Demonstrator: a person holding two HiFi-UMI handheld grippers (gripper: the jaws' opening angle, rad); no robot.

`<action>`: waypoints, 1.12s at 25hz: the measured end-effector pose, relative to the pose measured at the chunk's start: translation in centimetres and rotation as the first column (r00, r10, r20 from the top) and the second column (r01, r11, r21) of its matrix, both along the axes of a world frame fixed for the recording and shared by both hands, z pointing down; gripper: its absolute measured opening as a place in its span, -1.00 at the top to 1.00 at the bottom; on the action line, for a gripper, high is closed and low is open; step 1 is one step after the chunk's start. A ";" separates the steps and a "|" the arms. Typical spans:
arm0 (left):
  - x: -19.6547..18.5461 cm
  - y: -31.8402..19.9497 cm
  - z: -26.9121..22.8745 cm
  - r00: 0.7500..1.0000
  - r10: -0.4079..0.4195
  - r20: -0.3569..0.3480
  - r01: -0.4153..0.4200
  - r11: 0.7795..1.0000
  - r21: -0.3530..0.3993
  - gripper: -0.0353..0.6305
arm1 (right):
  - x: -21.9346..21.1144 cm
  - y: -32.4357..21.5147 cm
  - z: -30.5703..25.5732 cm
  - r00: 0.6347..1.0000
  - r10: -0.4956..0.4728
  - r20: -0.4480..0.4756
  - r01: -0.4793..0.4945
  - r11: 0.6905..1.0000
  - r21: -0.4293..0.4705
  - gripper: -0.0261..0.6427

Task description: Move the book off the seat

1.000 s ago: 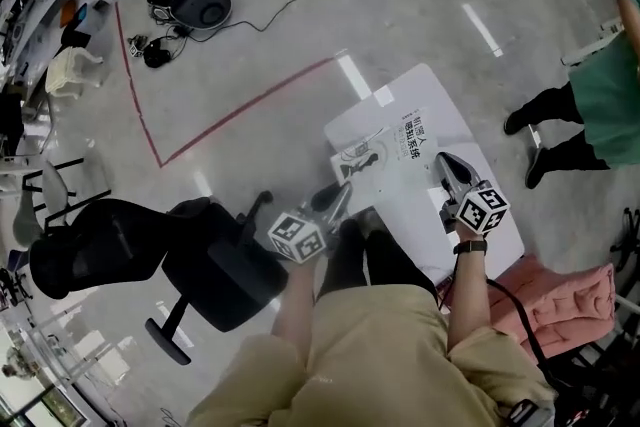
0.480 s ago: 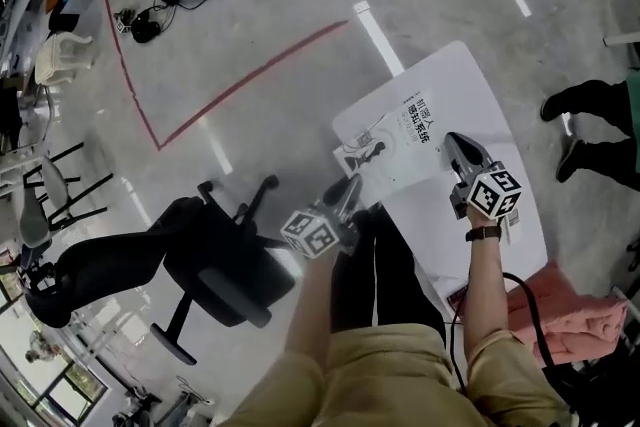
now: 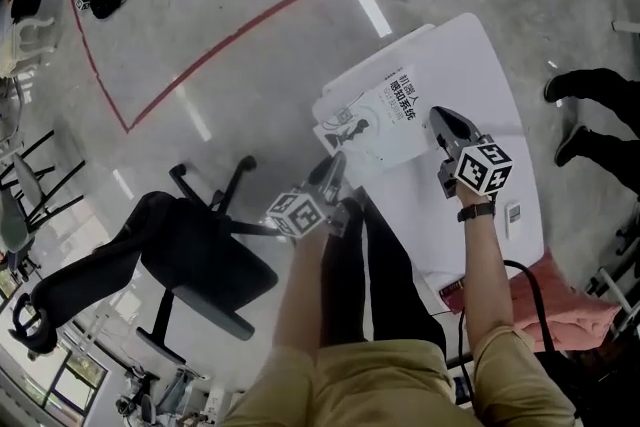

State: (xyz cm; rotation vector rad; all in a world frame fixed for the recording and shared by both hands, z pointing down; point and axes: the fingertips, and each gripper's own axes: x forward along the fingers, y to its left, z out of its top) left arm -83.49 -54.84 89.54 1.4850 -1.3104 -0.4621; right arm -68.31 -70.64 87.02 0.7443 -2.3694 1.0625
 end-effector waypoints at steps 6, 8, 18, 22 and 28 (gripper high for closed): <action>0.6 0.6 2.7 0.998 -0.047 0.052 0.054 0.989 -0.138 0.71 | 0.9 -0.1 1.5 0.999 -0.007 -0.051 0.006 1.000 -0.015 0.89; 0.4 0.5 4.1 0.995 -0.064 0.075 0.077 0.979 -0.188 0.67 | 0.9 -0.3 2.4 0.997 -0.002 -0.080 0.001 1.000 -0.015 0.89; 0.7 1.3 6.7 0.986 -0.022 0.166 0.072 0.951 -0.302 0.51 | 2.8 -0.3 5.4 0.986 0.078 -0.145 -0.086 0.995 -0.048 0.80; -1.2 1.3 7.7 0.983 -0.015 0.183 0.071 0.952 -0.298 0.35 | 1.4 -0.4 7.0 0.983 0.107 -0.151 -0.117 0.991 -0.059 0.50; -3.6 2.0 6.2 0.972 0.010 0.235 0.063 0.952 -0.300 0.23 | 0.9 -0.1 5.9 0.967 0.098 -0.233 -0.109 0.994 -0.033 0.12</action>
